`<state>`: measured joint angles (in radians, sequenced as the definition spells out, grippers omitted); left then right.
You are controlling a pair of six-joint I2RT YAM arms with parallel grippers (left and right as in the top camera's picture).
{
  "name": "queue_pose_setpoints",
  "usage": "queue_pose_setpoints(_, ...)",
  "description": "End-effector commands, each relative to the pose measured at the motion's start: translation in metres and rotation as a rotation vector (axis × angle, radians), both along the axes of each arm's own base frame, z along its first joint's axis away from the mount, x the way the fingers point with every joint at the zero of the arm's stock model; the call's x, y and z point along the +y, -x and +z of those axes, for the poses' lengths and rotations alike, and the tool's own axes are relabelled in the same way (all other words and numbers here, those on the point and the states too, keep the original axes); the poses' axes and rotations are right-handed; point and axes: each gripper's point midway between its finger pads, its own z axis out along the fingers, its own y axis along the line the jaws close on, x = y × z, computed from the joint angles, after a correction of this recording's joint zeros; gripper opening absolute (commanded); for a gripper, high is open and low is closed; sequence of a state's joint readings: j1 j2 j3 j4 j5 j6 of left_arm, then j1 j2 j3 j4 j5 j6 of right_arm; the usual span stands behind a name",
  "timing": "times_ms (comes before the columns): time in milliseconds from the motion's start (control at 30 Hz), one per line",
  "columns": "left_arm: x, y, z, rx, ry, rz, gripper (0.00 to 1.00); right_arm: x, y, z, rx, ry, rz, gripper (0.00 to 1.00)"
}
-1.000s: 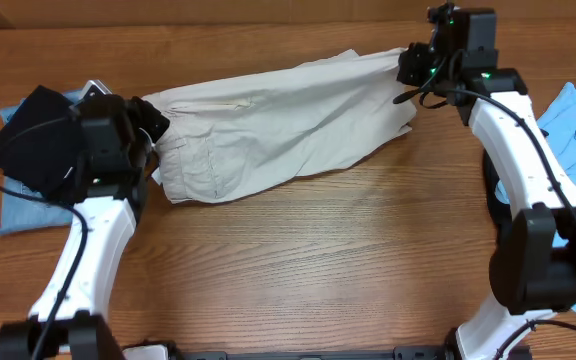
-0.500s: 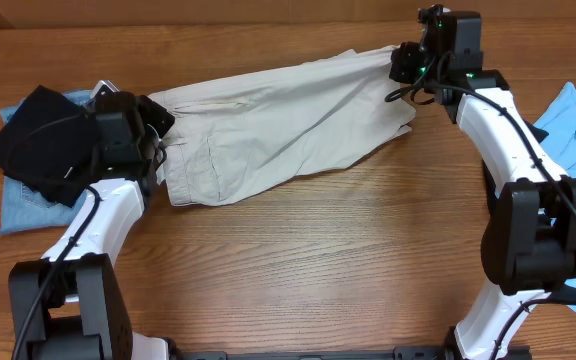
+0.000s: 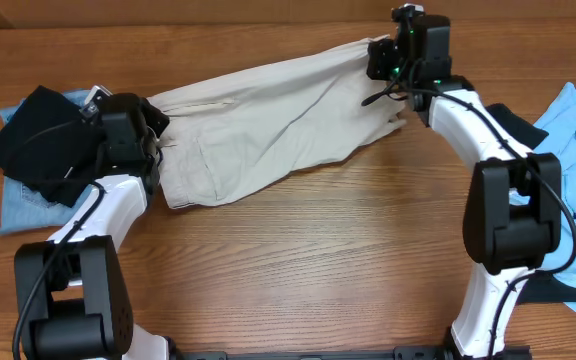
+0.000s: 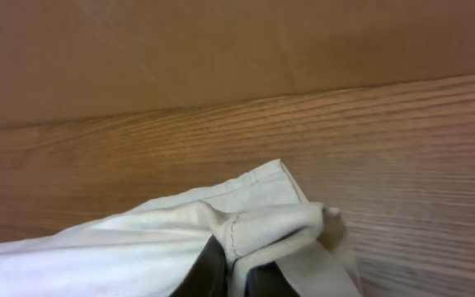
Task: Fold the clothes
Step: 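Hold the folded shorts ends with both grippers and stretch them apart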
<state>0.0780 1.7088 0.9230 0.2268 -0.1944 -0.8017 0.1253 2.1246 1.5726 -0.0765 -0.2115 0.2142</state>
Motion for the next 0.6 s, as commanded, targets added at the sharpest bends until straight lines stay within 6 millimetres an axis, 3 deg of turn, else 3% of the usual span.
queue_pose_setpoints(0, 0.038, 0.003, 0.008, -0.005, -0.117, 0.166, 0.15, -0.016, -0.013, 0.003, -0.036, 0.033, -0.055, 0.25)
queue_pose_setpoints(67, 0.04, 0.001, 0.01, -0.021, -0.125, 0.179, 0.31, -0.016, -0.014, -0.001, -0.028, 0.034, -0.055, 0.35)
queue_pose_setpoints(133, 0.041, -0.002, 0.013, -0.038, -0.135, 0.176, 0.55, -0.017, -0.014, -0.002, -0.028, 0.036, -0.054, 0.72)
queue_pose_setpoints(167, 0.043, -0.002, 0.015, -0.041, -0.143, 0.173, 0.61, -0.017, -0.014, -0.002, -0.03, 0.042, -0.05, 0.74)
queue_pose_setpoints(300, 0.033, -0.013, 0.02, -0.053, -0.133, 0.069, 0.61, -0.021, -0.01, -0.008, -0.004, 0.062, -0.044, 0.74)
queue_pose_setpoints(433, -0.001, -0.024, 0.025, -0.047, -0.087, -0.128, 0.5, -0.028, 0.009, -0.034, 0.124, 0.095, -0.037, 0.72)
queue_pose_setpoints(567, -0.036, -0.023, 0.018, 0.03, -0.075, -0.273, 0.41, -0.038, 0.04, -0.064, 0.297, 0.131, -0.022, 0.7)
